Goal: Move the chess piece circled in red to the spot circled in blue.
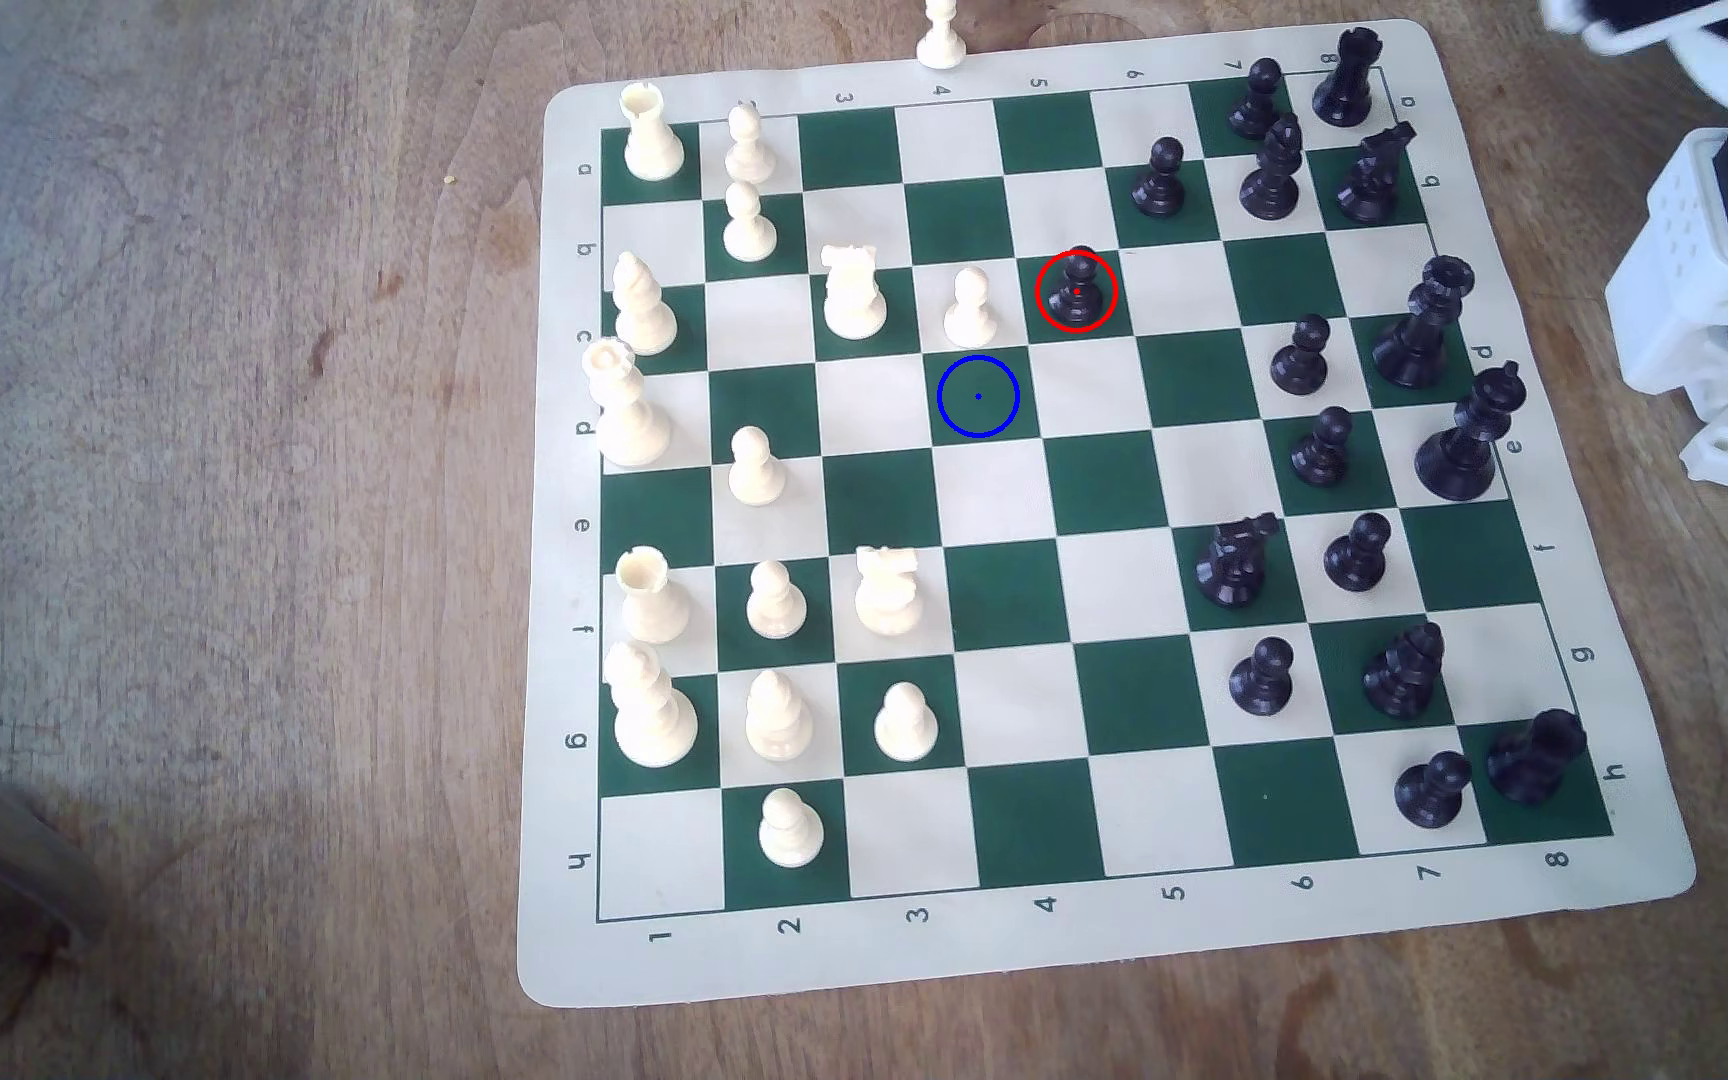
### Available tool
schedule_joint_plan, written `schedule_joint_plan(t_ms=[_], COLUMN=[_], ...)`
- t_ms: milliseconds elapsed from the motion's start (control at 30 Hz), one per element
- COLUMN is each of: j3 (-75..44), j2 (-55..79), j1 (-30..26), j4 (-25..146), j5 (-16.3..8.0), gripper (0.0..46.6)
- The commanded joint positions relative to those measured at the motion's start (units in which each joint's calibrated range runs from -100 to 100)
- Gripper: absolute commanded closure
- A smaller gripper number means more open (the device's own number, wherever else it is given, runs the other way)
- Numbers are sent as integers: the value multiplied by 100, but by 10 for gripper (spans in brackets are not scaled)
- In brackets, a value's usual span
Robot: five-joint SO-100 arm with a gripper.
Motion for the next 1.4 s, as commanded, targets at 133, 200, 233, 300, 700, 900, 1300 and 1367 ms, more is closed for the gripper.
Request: schedule_joint_plan(t_ms=[133, 200, 233, 300, 700, 900, 1300, 1367], j3=[-2648, -3373, -3890, -4416, -6918, -6700, -5431, -5358], j2=[1814, 2570, 3181, 3707, 7272, 7748, 7901, 7943], j1=[416, 471, 502, 502, 346, 510, 674, 705], j4=[4931, 5472, 5701, 6045, 7331, 6717, 5545, 5423], j5=[-366, -405, -513, -586, -757, -757, -611, -611], gripper=[389, 387, 382, 374, 336, 327, 325, 326])
